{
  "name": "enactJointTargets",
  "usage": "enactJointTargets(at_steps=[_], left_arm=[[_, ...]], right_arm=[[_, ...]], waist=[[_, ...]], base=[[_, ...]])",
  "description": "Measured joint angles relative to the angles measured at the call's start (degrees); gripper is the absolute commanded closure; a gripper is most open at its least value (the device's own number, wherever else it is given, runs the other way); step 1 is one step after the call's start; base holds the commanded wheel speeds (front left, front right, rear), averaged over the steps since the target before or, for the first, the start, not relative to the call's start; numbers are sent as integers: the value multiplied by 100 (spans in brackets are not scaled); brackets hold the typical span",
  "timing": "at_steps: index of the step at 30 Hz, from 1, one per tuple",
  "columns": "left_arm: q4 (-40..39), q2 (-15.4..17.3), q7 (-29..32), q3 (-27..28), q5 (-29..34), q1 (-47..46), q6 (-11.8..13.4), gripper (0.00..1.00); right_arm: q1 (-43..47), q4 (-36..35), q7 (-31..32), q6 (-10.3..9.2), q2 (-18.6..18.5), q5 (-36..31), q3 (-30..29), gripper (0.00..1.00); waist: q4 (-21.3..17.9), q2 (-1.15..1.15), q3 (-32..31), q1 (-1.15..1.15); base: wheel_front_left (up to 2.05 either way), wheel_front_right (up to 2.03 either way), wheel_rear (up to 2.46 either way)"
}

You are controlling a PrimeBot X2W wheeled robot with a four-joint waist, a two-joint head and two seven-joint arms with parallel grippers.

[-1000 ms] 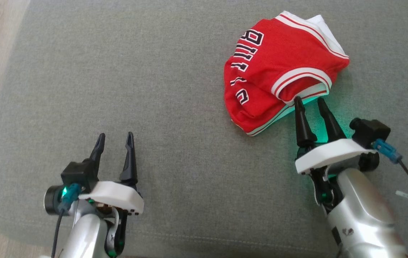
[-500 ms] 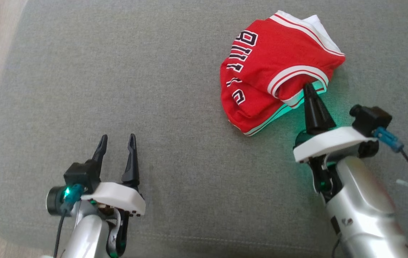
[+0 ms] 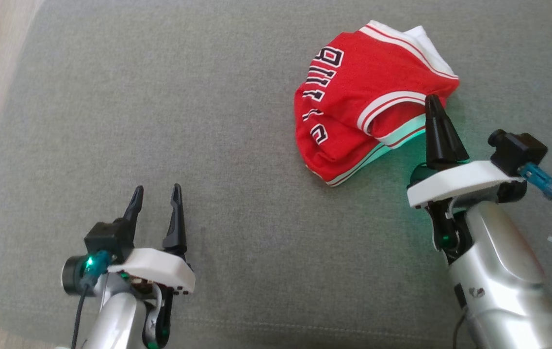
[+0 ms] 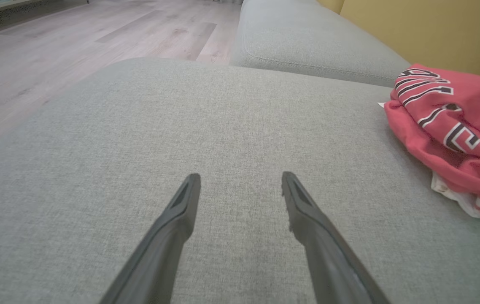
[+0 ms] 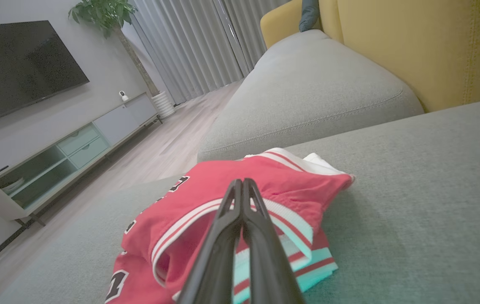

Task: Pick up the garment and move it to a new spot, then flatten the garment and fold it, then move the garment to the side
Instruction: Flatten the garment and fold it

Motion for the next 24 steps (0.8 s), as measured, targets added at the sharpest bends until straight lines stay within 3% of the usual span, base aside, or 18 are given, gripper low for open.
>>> enactJointTargets(at_steps=[2, 3, 12, 24], left_arm=[[-2, 0, -1, 1, 0, 0, 18, 0], [-10, 1, -1, 18, 0, 4, 23, 0], [-58, 1, -1, 207, 29, 190, 116, 0], [-203, 3, 0, 387, 191, 588, 167, 0]], right_arm=[[64, -85, 0, 0, 2, -22, -53, 100], [148, -170, 0, 0, 2, -230, -153, 0], [923, -725, -5, 0, 5, -969, -737, 0], [1781, -853, -5, 0, 36, -1057, -726, 0]], waist=[[-28, 0, -46, 0], [-72, 0, -99, 0], [-430, 0, -428, 0], [-943, 0, -870, 0]], base=[[0, 0, 0], [0, 0, 0], [0, 0, 0], [0, 0, 0]])
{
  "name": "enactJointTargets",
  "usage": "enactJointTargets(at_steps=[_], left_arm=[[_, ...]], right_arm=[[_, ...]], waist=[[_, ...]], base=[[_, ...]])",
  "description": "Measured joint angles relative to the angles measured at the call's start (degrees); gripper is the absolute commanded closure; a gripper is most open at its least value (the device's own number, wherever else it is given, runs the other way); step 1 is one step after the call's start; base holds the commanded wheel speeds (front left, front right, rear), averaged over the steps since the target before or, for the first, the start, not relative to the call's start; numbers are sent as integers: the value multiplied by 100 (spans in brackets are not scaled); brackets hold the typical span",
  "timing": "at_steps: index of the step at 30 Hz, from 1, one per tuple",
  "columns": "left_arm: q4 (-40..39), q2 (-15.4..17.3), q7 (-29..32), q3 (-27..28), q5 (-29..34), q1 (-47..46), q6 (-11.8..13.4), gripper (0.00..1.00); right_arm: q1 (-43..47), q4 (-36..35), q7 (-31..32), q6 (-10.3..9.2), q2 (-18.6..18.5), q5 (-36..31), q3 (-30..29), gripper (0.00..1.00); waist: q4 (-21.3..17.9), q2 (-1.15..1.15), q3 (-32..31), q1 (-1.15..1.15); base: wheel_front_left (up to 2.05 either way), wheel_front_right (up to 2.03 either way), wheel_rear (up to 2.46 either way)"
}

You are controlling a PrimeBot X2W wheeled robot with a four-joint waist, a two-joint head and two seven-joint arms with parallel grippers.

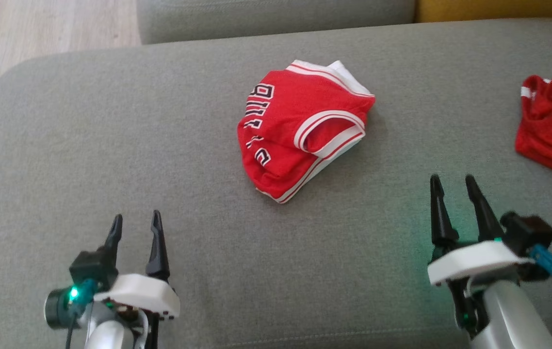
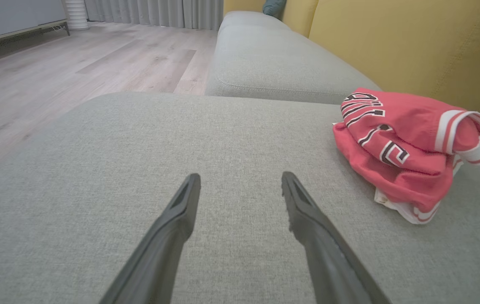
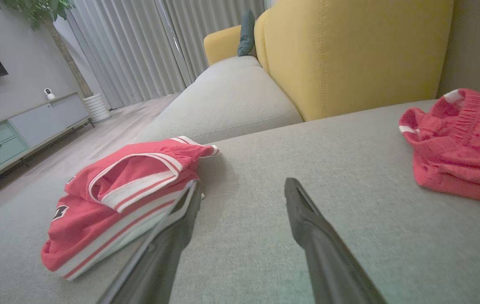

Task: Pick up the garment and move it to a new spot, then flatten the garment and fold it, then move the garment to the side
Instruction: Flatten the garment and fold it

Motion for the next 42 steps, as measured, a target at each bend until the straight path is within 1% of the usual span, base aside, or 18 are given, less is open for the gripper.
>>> enactJointTargets(at_steps=[5, 12, 21, 26, 30, 35, 40, 42], left_arm=[[-21, -1, 0, -4, 26, 91, -1, 0], [-34, 0, 0, -86, 27, 90, -10, 0], [-49, -3, 0, -436, 25, -228, -83, 0], [-55, -1, -1, -535, 14, -391, -69, 0], [-57, 0, 0, -555, 8, -392, -52, 0], [-80, -1, 0, -558, 8, -441, -51, 0], [-111, -1, -1, -615, 8, -603, -53, 0], [-123, -2, -1, -638, 8, -627, -53, 0]], right_arm=[[143, 3, 0, 0, 3, 10, 41, 0], [65, 74, 0, 0, 15, 36, 209, 0], [-975, 483, 0, 0, 14, 69, 386, 0], [-1372, 904, 0, 0, 13, 133, 348, 0], [-1526, 1120, 0, 0, 10, 171, 201, 0], [-1541, 1270, 0, 0, 10, 357, 136, 0], [-1753, 1332, 0, 0, 8, 666, 167, 0], [-1849, 1324, 0, 0, 2, 686, 222, 0]], waist=[[-32, 0, -56, 0], [147, 0, 69, 0], [597, 0, 495, 0], [886, 0, 766, 0], [1073, 0, 938, 0], [1171, 0, 1066, 0], [1160, 0, 1148, 0], [1151, 0, 1173, 0]], base=[[0, 0, 0], [0, 0, 0], [0, 0, 0], [0, 0, 0], [0, 0, 0], [0, 0, 0], [0, 0, 0], [0, 0, 0]])
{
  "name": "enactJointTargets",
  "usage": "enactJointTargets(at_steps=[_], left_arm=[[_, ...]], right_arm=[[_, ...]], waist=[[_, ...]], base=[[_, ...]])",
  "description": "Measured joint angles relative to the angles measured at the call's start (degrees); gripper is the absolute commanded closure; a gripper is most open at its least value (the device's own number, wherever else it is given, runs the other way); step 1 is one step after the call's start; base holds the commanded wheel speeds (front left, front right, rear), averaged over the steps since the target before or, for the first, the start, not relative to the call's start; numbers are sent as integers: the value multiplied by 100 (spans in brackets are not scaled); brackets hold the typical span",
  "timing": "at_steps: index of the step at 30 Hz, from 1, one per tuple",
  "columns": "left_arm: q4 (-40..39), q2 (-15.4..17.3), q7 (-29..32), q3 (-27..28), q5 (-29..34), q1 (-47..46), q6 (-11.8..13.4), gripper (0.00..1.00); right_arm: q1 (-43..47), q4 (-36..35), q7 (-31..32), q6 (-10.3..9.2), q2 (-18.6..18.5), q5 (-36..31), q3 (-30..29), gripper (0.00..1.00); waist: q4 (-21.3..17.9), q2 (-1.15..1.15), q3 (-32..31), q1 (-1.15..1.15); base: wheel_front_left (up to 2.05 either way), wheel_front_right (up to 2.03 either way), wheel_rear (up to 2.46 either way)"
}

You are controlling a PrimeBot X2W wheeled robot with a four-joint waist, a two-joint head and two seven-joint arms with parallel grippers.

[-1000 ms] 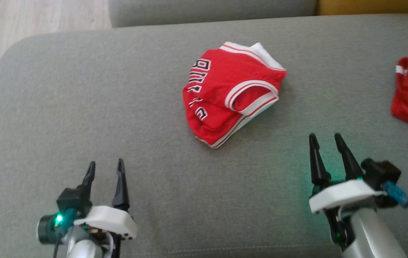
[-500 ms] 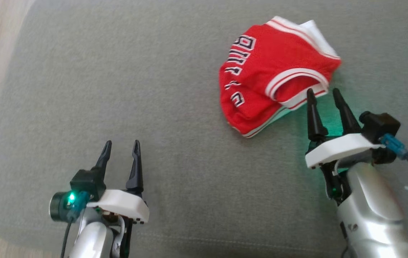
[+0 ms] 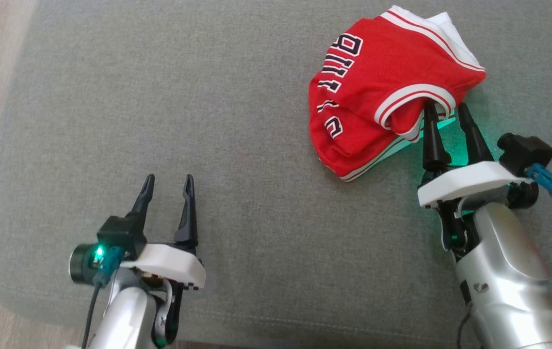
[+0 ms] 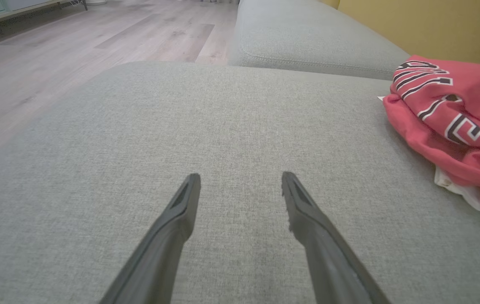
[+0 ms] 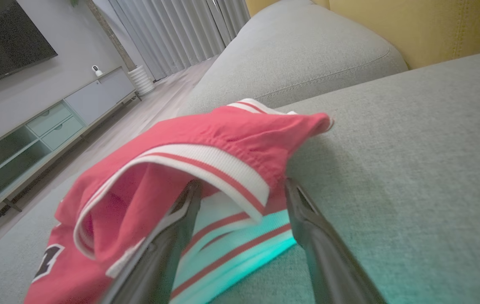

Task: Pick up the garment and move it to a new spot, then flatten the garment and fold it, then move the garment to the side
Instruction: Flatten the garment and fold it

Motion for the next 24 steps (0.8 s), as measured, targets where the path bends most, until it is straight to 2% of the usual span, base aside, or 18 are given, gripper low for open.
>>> enactJointTargets(at_steps=[1, 2, 3, 4, 5, 7, 11, 16, 24], left_arm=[[0, 0, 1, -14, 0, -1, 0, 0], [-1, 0, 0, -30, 0, -1, 1, 0], [-1, 0, 1, -41, 0, -1, 1, 0], [-1, 0, 0, -58, 0, -1, 1, 0], [-2, 0, 0, -66, -1, -1, 1, 0], [-3, 0, 0, -66, -2, 0, 1, 0], [-2, 0, 0, -47, -51, 0, 2, 0], [7, 0, 0, 71, -53, 5, 1, 0], [23, 0, 1, 102, -96, 60, -13, 0]], right_arm=[[-29, -8, 0, 0, 0, 27, 15, 0], [-38, -24, 0, 0, 0, 31, 31, 6], [-38, -27, 0, 0, 0, 32, 49, 24], [-38, -22, 0, 0, -2, 35, 66, 53], [-38, -18, 0, 0, -3, 37, 81, 97], [-38, -11, 0, 0, -4, 37, 110, 100], [-40, -73, 0, 0, -4, 31, 104, 100], [-155, -628, 0, 0, -2, -159, -205, 100], [-1268, -1441, -1, 0, -34, -994, -479, 100]], waist=[[-6, 0, 7, 0], [-12, 0, 13, 0], [-18, 0, 16, 0], [-24, 0, 17, 0], [-31, 0, 15, 0], [-42, 0, 13, 0], [-86, 0, 12, 0], [-210, 0, -60, 0], [-551, 0, -351, 0]], base=[[0, 0, 0], [0, 0, 0], [0, 0, 0], [0, 0, 0], [0, 0, 0], [0, 0, 0], [0, 0, 0], [0, 0, 0], [0, 0, 0]])
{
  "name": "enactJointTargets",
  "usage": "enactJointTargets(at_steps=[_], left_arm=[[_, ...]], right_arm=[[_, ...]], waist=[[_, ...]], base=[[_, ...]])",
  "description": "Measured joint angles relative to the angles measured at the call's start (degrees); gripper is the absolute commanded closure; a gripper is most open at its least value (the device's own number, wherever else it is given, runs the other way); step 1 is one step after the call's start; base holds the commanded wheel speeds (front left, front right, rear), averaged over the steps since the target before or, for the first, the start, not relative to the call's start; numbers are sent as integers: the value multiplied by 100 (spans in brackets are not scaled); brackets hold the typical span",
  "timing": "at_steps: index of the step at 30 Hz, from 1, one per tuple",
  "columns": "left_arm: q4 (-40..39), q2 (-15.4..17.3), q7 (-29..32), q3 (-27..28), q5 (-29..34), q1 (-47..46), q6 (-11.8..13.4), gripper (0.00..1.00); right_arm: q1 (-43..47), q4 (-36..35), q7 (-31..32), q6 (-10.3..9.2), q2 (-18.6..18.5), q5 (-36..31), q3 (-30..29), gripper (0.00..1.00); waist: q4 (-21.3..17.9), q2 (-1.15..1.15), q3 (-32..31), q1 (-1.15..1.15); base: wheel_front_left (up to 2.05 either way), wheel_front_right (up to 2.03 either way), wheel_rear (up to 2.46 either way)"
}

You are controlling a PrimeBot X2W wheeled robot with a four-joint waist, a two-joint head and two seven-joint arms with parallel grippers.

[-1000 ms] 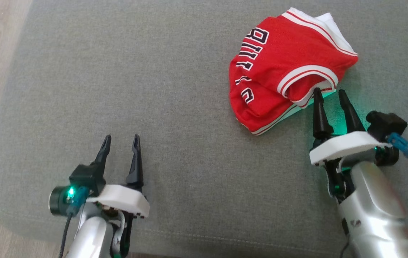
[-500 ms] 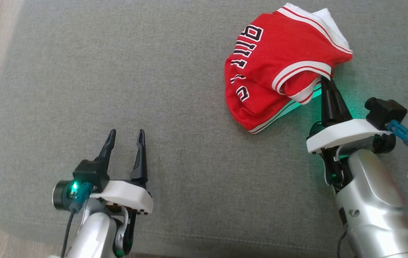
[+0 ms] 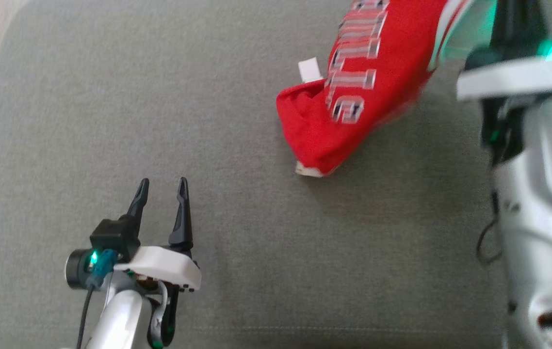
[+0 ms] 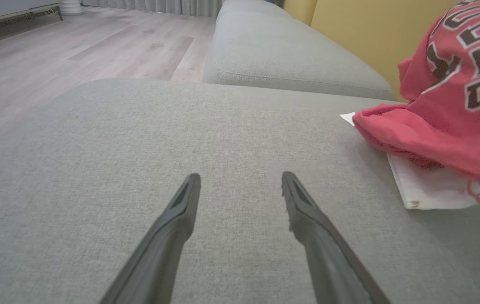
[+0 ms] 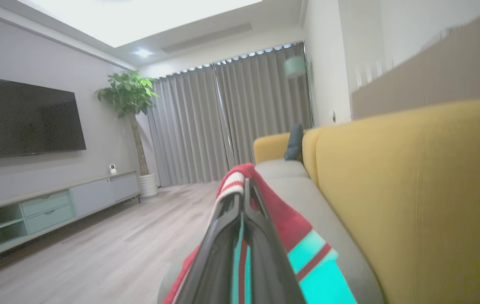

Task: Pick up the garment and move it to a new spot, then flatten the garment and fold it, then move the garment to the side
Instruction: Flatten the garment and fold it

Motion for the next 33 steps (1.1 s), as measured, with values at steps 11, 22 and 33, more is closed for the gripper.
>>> enactJointTargets(at_steps=[11, 22, 33], left_arm=[[47, 2, -1, -163, -256, 170, 22, 0], [125, 2, 0, -511, -389, 225, 16, 0], [174, 8, 0, -523, -449, 306, 114, 0]], right_arm=[[-1863, 4, 178, 0, -745, -244, 981, 100], [-2552, 721, 170, 0, -582, -310, 2047, 100], [-3127, 1912, -14, 0, -659, -648, 873, 100]], waist=[[-49, 0, -269, 0], [499, 0, -267, 0], [935, 0, -264, 0]], base=[[0, 0, 0], [0, 0, 0], [0, 0, 0]])
